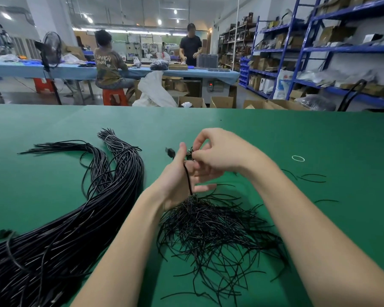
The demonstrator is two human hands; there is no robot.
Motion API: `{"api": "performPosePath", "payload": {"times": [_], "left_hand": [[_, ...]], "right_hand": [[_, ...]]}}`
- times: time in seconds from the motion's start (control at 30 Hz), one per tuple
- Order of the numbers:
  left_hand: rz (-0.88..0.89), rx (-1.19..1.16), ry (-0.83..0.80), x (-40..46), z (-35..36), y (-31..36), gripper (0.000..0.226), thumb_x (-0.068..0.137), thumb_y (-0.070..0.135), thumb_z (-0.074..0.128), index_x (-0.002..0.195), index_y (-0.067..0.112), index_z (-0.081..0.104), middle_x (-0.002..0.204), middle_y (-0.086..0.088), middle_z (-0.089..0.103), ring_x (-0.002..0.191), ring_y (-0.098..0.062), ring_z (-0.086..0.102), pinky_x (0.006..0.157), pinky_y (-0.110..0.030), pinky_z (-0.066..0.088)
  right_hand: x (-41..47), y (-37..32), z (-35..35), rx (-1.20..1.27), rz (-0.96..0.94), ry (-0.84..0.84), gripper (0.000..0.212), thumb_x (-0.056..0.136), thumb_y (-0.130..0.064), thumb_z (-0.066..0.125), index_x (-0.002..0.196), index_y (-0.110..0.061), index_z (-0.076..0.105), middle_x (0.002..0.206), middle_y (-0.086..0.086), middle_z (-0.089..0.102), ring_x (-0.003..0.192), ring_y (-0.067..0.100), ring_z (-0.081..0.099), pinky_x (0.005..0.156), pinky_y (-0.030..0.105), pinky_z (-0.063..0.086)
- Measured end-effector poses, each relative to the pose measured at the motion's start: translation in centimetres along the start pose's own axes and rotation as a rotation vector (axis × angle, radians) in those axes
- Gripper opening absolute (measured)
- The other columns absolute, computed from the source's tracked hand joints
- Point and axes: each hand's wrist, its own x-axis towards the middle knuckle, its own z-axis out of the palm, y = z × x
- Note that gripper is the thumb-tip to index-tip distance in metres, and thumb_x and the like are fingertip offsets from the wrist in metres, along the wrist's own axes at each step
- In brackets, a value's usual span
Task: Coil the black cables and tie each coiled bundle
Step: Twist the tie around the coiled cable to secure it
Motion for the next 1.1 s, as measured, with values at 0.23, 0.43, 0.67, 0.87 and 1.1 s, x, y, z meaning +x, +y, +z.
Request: {"api": "performPosePath", "payload": {"times": [0.23,0.43,0.67,0.87,1.1], "left_hand": [[0.117,-0.072,0.051,-0.2,-1.1,0.8,0.087,0.100,0.064,0.005,0.126,0.003,0.062,0.126,-0.015,0.068,0.121,-0.021,0.064,0.097,-0.035,0.052],[0.149,-0.224,-0.120,-0.3,-0.4,0.7,0.090,0.100,0.066,0.006,0.134,-0.002,0.056,0.139,-0.020,0.058,0.131,-0.032,0.055,0.107,-0.046,0.048],[0.124,-0.231,-0.316,-1.3,-0.7,1.2,0.092,0.100,0.065,0.006,0.133,-0.003,0.059,0.143,-0.022,0.054,0.130,-0.041,0.054,0.101,-0.046,0.051],[-0.065,-0.064,-0.343,-1.2,-0.3,0.6,0.098,0.099,0.068,0.006,0.132,-0.009,0.057,0.138,-0.028,0.055,0.127,-0.044,0.055,0.106,-0.050,0.047],[-0.173,0.114,-0.191,-0.6,-0.5,0.2,0.096,0.099,0.067,0.004,0.130,-0.006,0.058,0.134,-0.022,0.061,0.128,-0.034,0.057,0.112,-0.046,0.042]], "right_hand": [[-3.5,4.4,2.7,0.543,0.070,-0.297,0.024,0.107,-0.032,0.051,0.104,-0.011,0.063,0.078,0.004,0.075,0.059,0.017,0.068,0.054,0.023,0.053],[-2.6,7.7,3.7,0.404,0.101,-0.331,0.052,0.098,-0.058,0.053,0.071,-0.016,0.067,0.054,-0.003,0.049,0.051,0.013,0.053,0.056,0.022,0.043],[-0.2,10.1,3.5,-0.059,-0.043,-0.155,0.092,0.055,-0.105,0.048,0.065,-0.015,0.069,0.058,0.004,0.062,0.053,0.009,0.049,0.065,0.028,0.042],[1.9,9.7,-0.2,-0.354,-0.237,-0.127,0.034,0.061,-0.059,0.051,0.061,-0.025,0.058,0.055,-0.002,0.056,0.054,0.012,0.044,0.057,0.035,0.048],[3.6,5.7,-2.4,-0.706,-0.399,0.110,0.048,0.071,-0.066,0.068,0.054,-0.024,0.053,0.052,-0.010,0.055,0.056,0.004,0.049,0.052,0.023,0.029]]}}
